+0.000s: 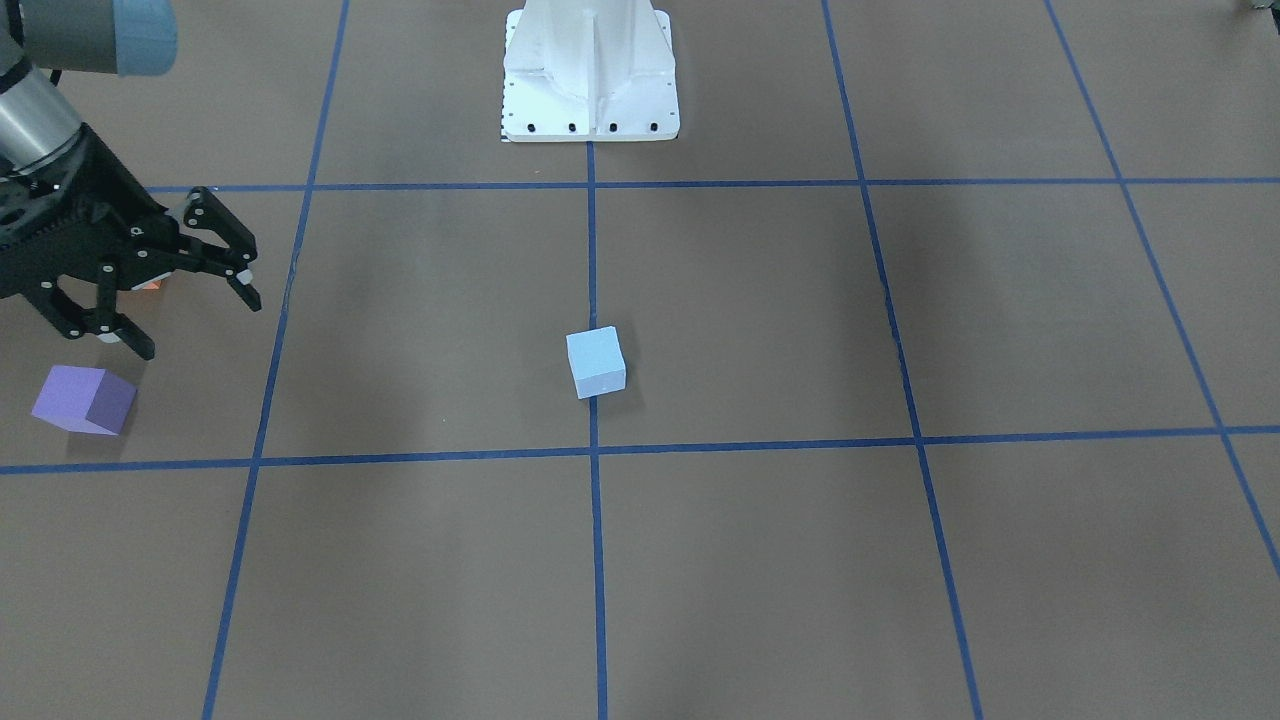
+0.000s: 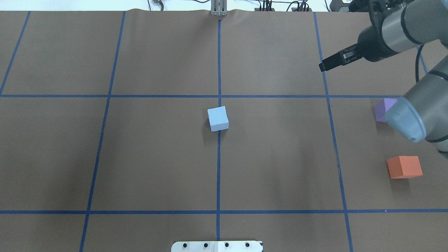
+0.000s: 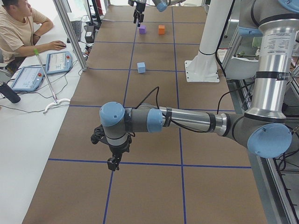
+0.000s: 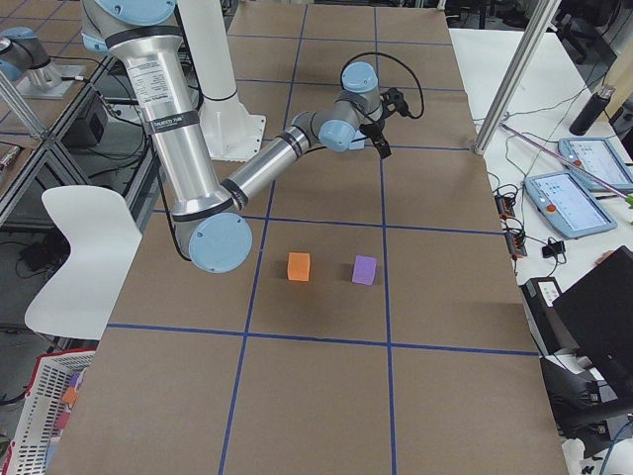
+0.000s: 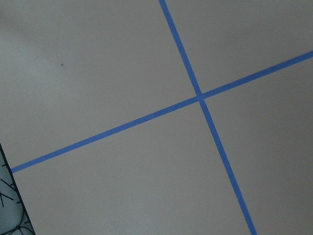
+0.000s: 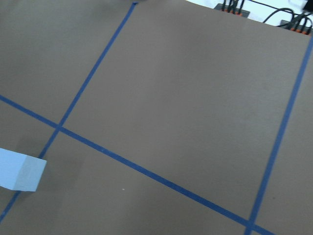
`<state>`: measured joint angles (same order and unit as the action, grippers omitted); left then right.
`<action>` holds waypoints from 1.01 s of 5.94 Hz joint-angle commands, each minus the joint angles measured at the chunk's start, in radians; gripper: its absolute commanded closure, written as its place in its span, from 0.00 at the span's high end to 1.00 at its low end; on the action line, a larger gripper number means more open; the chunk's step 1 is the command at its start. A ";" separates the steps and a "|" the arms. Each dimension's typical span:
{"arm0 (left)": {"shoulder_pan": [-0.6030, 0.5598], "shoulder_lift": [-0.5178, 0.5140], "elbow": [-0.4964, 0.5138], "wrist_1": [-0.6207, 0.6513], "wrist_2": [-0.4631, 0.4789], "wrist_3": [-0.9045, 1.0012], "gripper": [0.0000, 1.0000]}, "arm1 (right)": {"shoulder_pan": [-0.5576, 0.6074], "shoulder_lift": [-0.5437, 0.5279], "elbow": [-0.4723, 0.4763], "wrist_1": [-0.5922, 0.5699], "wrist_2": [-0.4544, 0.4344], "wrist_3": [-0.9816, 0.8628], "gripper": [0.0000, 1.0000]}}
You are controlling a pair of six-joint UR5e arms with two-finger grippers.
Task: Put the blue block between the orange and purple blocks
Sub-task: 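Withdraw the left arm while the right gripper reaches and grasps the light blue cube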
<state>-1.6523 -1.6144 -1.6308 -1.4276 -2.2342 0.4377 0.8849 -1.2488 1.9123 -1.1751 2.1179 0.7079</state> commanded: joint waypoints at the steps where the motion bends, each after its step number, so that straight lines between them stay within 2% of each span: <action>1: 0.000 0.037 -0.003 -0.051 -0.002 -0.045 1.00 | -0.150 0.087 0.002 -0.138 -0.095 0.163 0.99; 2: 0.000 0.042 -0.006 -0.069 -0.002 -0.051 1.00 | -0.246 0.221 -0.013 -0.369 -0.213 0.165 0.99; 3: 0.000 0.042 -0.007 -0.073 -0.002 -0.051 1.00 | -0.295 0.327 -0.069 -0.447 -0.254 0.207 0.99; 4: 0.000 0.042 -0.007 -0.074 -0.004 -0.050 1.00 | -0.317 0.454 -0.220 -0.449 -0.263 0.263 0.99; 5: 0.002 0.042 -0.009 -0.074 -0.004 -0.050 1.00 | -0.339 0.526 -0.345 -0.443 -0.310 0.262 0.99; 6: 0.002 0.042 -0.009 -0.074 -0.004 -0.050 1.00 | -0.342 0.578 -0.451 -0.419 -0.321 0.259 0.99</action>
<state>-1.6510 -1.5723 -1.6395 -1.5015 -2.2380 0.3880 0.5513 -0.7284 1.5660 -1.6100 1.8144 0.9653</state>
